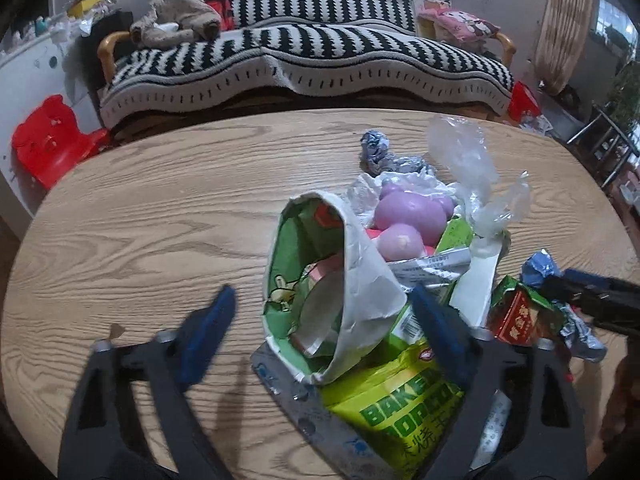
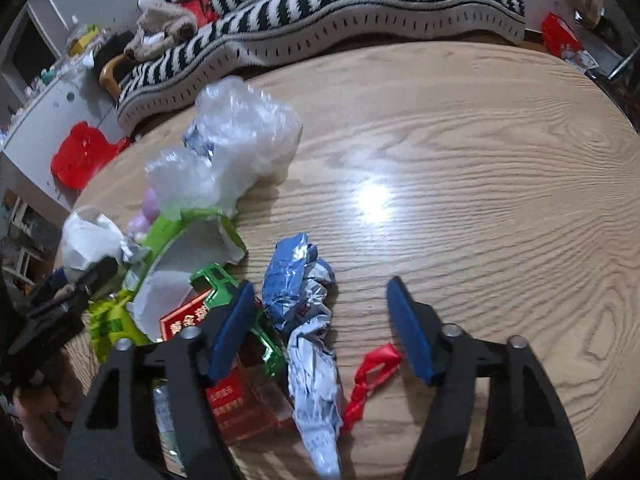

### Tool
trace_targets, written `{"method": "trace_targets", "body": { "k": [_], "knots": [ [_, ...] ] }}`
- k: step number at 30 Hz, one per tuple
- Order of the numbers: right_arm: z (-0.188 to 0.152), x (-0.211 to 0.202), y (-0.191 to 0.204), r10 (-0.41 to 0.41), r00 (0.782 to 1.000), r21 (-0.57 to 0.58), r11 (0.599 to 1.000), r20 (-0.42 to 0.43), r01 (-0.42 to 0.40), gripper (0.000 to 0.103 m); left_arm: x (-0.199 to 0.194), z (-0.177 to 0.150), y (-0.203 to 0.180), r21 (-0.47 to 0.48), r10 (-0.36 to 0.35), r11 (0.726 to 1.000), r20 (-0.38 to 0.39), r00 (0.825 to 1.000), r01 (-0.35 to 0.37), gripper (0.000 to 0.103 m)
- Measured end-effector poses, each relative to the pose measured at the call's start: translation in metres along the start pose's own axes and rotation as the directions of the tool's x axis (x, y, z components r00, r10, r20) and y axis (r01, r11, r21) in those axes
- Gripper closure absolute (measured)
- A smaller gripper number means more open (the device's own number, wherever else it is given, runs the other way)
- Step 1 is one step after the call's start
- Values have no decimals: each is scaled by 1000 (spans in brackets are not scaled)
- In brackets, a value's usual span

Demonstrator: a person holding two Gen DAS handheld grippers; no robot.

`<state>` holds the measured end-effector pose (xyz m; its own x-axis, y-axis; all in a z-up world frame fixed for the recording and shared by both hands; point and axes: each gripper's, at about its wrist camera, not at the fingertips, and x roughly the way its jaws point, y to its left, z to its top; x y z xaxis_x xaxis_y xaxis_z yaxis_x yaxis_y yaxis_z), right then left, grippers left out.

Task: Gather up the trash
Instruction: 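Grasp the green-white snack bag with the left tool while the right tool grasps the blue-silver wrapper, then carry both items over the bin and open both tools to drop them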

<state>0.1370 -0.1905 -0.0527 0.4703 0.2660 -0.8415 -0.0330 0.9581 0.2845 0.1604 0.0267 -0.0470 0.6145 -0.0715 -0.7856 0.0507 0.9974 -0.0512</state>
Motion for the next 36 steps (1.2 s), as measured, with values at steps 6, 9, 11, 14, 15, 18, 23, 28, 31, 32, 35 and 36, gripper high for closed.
{"method": "trace_targets", "body": {
  "k": [6,9,11,14,15,18,23,28,31,32,35,36],
  "knots": [
    [2,-11,6,19,999,-5,1000,49,-19,73,-14,5,6,-34,-33,999,37,999,35,39],
    [5,-38,3,45,990,8,999,130,-47,73,-37,11,8,-43,-27,999,96,995,31,39],
    [4,-52,2,55,986,5,998,158,-56,73,-49,16,10,-50,-30,998,121,992,36,39],
    [-2,-75,0,52,980,-6,999,190,-52,73,-64,18,5,-45,-28,998,139,990,34,39],
    [-6,-83,-3,47,979,-10,999,197,-46,73,-67,18,1,-39,-28,999,141,990,33,39],
    [-21,-112,-25,5,974,-7,1000,227,-4,73,-78,11,-21,8,-47,999,145,988,46,39],
    [-57,-170,-100,-115,952,73,993,285,97,73,-90,-3,-94,119,-165,981,114,980,151,39],
    [-118,-234,-205,-319,902,242,937,290,254,73,-109,-29,-213,319,-324,905,82,942,283,39],
    [-160,-265,-269,-403,879,375,879,255,294,73,-116,-56,-287,408,-434,825,12,901,391,39],
    [-172,-273,-287,-423,872,414,859,245,301,73,-118,-63,-309,429,-464,798,-13,886,424,39],
    [-212,-288,-339,-466,865,516,795,185,318,73,-120,-95,-383,485,-551,697,-109,827,529,39],
    [-225,-288,-357,-468,870,550,773,157,316,73,-120,-104,-404,497,-568,670,-135,812,551,39]
  ]
}}
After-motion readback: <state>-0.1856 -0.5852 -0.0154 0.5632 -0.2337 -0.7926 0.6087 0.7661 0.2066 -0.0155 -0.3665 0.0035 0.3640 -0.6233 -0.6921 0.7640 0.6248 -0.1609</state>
